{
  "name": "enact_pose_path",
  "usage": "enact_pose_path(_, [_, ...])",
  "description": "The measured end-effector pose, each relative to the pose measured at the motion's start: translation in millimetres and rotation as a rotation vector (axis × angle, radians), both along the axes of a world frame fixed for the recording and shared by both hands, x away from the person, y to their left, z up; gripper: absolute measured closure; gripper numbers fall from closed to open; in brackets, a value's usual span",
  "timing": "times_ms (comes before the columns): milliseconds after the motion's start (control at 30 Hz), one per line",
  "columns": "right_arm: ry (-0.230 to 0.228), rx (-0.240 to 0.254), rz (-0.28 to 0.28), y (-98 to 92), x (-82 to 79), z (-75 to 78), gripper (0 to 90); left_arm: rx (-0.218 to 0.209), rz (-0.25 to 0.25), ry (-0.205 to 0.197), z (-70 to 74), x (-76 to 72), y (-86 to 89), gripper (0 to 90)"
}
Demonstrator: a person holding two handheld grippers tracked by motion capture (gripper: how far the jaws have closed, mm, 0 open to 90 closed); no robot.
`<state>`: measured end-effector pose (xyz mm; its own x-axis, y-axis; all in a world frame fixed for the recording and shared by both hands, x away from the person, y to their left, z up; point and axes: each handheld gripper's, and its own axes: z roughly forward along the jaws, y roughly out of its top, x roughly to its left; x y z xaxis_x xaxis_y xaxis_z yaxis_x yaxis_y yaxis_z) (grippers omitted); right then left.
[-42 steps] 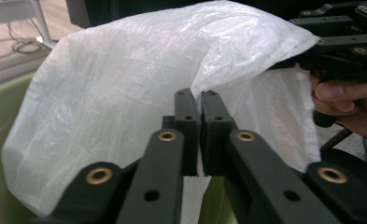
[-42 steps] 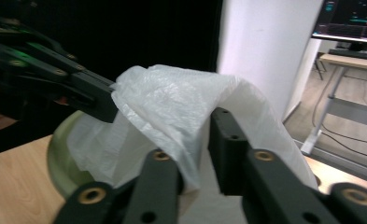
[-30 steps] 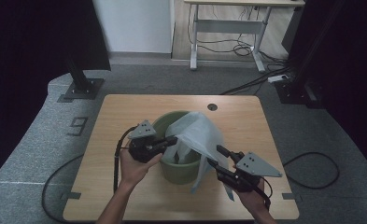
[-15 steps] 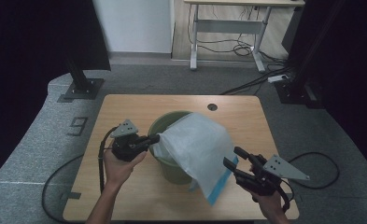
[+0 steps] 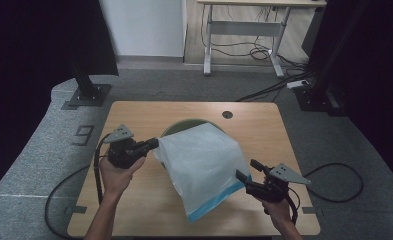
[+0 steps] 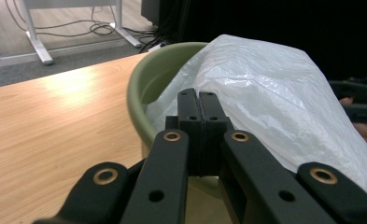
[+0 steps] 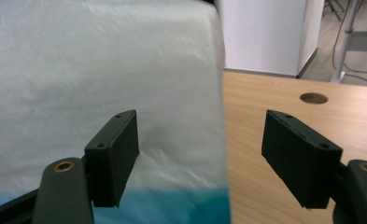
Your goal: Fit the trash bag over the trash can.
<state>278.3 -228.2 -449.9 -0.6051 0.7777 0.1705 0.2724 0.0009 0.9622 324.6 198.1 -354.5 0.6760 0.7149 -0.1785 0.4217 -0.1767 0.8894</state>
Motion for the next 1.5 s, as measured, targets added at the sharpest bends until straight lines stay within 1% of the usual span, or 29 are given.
enact_pose_path(67, [0.007,0.002,0.007,-0.2,1.3,-4.6,26.3,-0.004,0.009,0.001,0.9,1.0,3.4,90.0])
enact_pose_path(133, [0.012,-0.008,0.021,1.1,4.2,-10.4,26.7,-0.008,0.014,0.003,1.1,2.3,5.6,90.0])
enact_pose_path(200, [0.018,-0.011,0.029,2.1,5.4,-12.5,28.0,-0.015,0.017,0.007,1.1,3.1,6.8,89.9])
enact_pose_path(233, [0.028,-0.018,0.051,6.1,8.2,-17.9,43.0,-0.017,0.017,0.008,1.0,3.0,7.1,89.9])
enact_pose_path(367, [0.013,-0.022,0.103,11.2,8.8,-19.7,72.8,-0.012,0.016,0.012,-0.3,2.8,8.2,89.6])
enact_pose_path(433, [0.002,-0.026,0.116,11.4,8.5,-16.1,82.2,-0.016,0.017,0.014,-1.2,3.4,8.4,89.5])
enact_pose_path(500, [-0.014,-0.026,0.114,8.9,6.9,-9.4,86.7,-0.016,0.011,0.012,-1.3,3.7,7.3,89.5])
enact_pose_path(533, [-0.014,-0.026,0.114,8.9,6.9,-9.4,86.7,-0.016,0.011,0.012,-1.3,3.7,7.3,89.6])
enact_pose_path(567, [-0.039,-0.032,0.092,3.4,4.3,1.1,87.8,-0.020,0.006,0.006,-0.8,3.9,5.1,89.6])
enact_pose_path(600, [-0.047,-0.033,0.084,0.9,3.5,5.1,87.9,-0.023,0.002,0.004,-0.3,4.2,3.4,89.6])
enact_pose_path(633, [-0.047,-0.033,0.084,0.9,3.5,5.1,87.9,-0.023,0.002,0.004,-0.3,4.2,3.4,89.6])
enact_pose_path(667, [-0.069,-0.032,0.057,-8.8,2.1,17.5,88.0,-0.023,-0.010,0.001,0.9,5.0,-1.3,89.6])
enact_pose_path(733, [-0.084,-0.030,0.035,-17.7,1.8,27.1,88.1,-0.021,-0.025,0.001,1.4,6.6,-7.9,89.6])
enact_pose_path(767, [-0.084,-0.030,0.035,-17.7,1.8,27.1,88.1,-0.021,-0.025,0.001,1.4,6.6,-7.9,89.6])
enact_pose_path(800, [-0.100,-0.019,0.010,-28.2,0.6,39.1,88.1,-0.015,-0.039,0.005,0.5,9.6,-16.8,89.6])
enact_pose_path(833, [-0.108,-0.016,0.004,-32.2,0.1,44.2,88.1,-0.013,-0.044,0.008,-0.1,11.0,-19.8,89.5])
enact_pose_path(967, [-0.142,0.003,-0.019,-41.0,-2.2,60.6,88.1,-0.012,-0.074,0.022,-5.0,18.3,-35.1,89.6])
enact_pose_path(1000, [-0.150,0.006,-0.021,-41.6,-2.4,63.5,88.1,-0.012,-0.074,0.022,-5.0,18.3,-35.1,89.5])
enact_pose_path(1067, [-0.160,0.002,-0.028,-41.6,-2.6,67.8,88.0,0.001,-0.100,0.035,-7.2,20.4,-40.4,87.8])
enact_pose_path(1133, [-0.164,-0.002,-0.029,-41.2,-2.5,68.9,88.0,0.008,-0.111,0.037,-7.7,20.4,-40.6,80.6])
enact_pose_path(1167, [-0.169,-0.009,-0.032,-40.3,-2.6,70.1,88.0,0.016,-0.114,0.034,-7.4,18.9,-39.8,72.0])
enact_pose_path(1200, [-0.174,-0.025,-0.038,-38.8,-2.6,71.6,88.0,0.023,-0.097,0.020,-5.7,15.4,-37.5,67.3])
enact_pose_path(1233, [-0.174,-0.028,-0.043,-38.4,-2.6,72.0,88.0,0.021,-0.086,0.012,-4.1,12.6,-35.2,61.6])
enact_pose_path(1267, [-0.176,-0.033,-0.048,-38.3,-2.3,72.2,87.9,0.018,-0.077,0.003,-1.9,9.2,-32.3,56.0])
enact_pose_path(1300, [-0.176,-0.033,-0.048,-38.3,-2.3,72.2,87.9,0.018,-0.077,0.003,-1.9,9.2,-32.3,52.2])
enact_pose_path(1333, [-0.168,-0.040,-0.064,-38.8,-1.6,72.1,87.8,0.010,-0.073,-0.011,1.2,4.3,-28.4,50.1])
enact_pose_path(1400, [-0.164,-0.043,-0.070,-39.2,-1.0,71.9,87.8,0.000,-0.076,-0.030,6.8,-3.3,-24.5,48.4])
enact_pose_path(1433, [-0.156,-0.050,-0.080,-39.1,-0.1,71.8,87.8,0.003,-0.071,-0.049,11.7,-9.5,-23.3,43.8])
enact_pose_path(1500, [-0.154,-0.056,-0.086,-38.9,0.1,71.8,87.8,0.002,-0.071,-0.055,14.0,-12.0,-22.7,40.7])
